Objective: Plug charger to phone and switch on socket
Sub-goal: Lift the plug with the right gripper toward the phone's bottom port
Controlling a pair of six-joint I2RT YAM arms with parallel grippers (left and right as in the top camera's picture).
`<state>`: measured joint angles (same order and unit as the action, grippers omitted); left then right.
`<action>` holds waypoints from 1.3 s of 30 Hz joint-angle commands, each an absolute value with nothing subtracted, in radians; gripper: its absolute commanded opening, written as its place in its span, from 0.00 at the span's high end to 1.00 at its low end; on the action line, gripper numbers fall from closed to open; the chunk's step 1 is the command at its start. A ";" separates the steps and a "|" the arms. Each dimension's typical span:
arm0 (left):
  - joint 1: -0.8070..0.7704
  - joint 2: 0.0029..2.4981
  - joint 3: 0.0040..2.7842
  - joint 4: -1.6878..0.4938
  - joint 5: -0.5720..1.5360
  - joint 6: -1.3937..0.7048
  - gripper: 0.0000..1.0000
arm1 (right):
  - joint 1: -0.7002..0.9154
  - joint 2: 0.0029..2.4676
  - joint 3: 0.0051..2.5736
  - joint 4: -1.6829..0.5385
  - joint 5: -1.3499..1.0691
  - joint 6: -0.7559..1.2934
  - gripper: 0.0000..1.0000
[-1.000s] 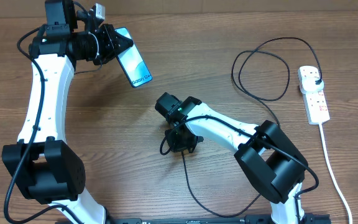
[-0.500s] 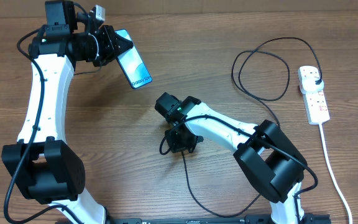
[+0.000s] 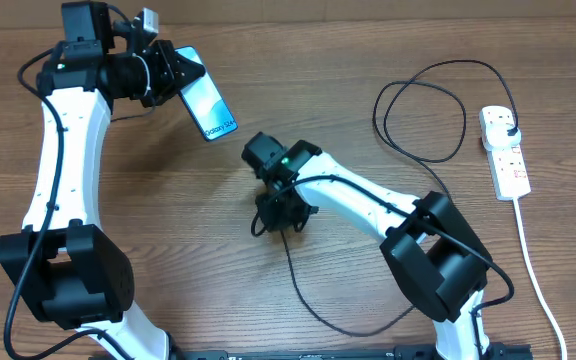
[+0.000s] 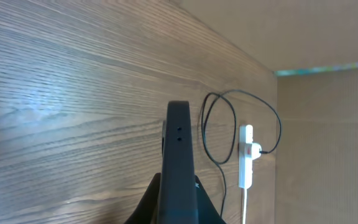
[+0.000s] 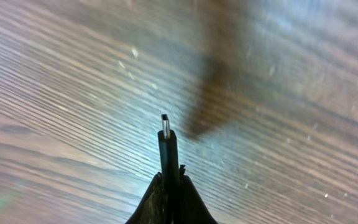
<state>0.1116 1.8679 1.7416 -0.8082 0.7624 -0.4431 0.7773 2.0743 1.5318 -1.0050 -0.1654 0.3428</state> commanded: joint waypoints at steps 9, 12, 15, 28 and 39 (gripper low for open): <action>0.178 1.857 1.751 -0.784 0.857 -0.464 0.96 | 0.564 2.083 1.604 -0.829 -0.857 0.225 0.96; 0.179 1.857 1.751 -0.739 0.933 -0.488 0.96 | 0.507 2.083 1.604 -0.704 -1.110 0.211 0.96; 0.179 1.857 1.751 -0.674 1.029 -0.525 0.96 | 0.464 2.083 1.604 -0.564 -1.348 0.212 0.96; 0.179 1.857 1.751 -0.347 1.320 -0.813 0.96 | 0.431 2.083 1.604 -0.279 -1.569 0.315 0.96; 0.176 1.857 1.751 -0.354 1.325 -0.730 0.96 | 0.431 2.083 1.604 -0.187 -1.569 0.314 0.96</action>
<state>0.1776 1.8679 1.7409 -0.3439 1.3060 -0.7738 0.4282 2.0754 1.5848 -0.2108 -1.5368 0.3145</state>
